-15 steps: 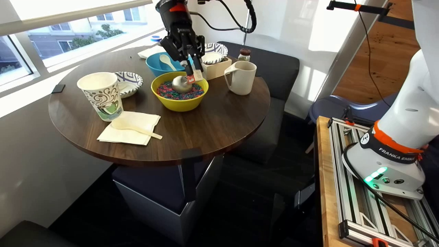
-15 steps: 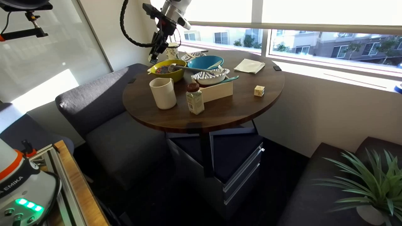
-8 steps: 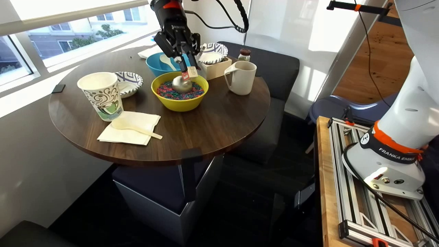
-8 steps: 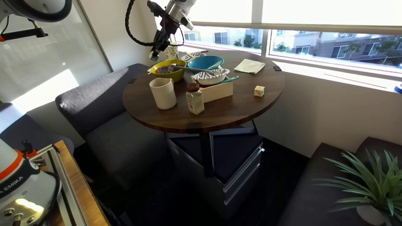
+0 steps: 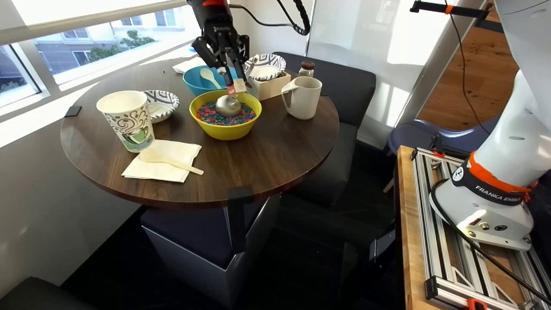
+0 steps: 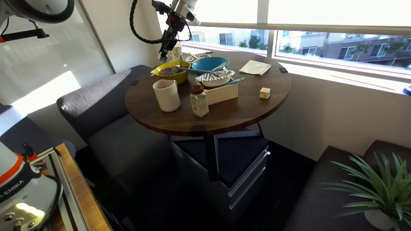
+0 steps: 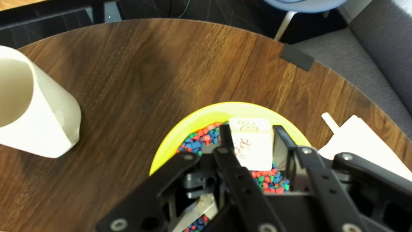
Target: Remove the block from the yellow bowl and put it on the table
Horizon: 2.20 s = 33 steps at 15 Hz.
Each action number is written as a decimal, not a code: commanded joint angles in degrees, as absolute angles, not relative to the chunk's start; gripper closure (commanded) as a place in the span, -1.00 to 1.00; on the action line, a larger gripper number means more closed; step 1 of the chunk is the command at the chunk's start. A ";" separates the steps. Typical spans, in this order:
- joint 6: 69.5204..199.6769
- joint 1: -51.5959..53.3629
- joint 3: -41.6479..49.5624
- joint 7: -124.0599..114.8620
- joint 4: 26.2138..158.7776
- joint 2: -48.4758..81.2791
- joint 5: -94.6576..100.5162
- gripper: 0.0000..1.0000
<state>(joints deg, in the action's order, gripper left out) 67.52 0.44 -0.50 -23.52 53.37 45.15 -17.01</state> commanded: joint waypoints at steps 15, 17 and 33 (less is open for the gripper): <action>106.83 6.42 6.06 -51.34 99.83 10.43 4.51 0.81; 113.22 5.61 6.35 -56.49 105.81 7.97 7.16 0.81; 124.85 1.02 4.70 -56.36 115.74 8.59 4.33 0.81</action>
<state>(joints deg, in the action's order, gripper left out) 124.13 1.99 5.84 -58.12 116.72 6.16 5.36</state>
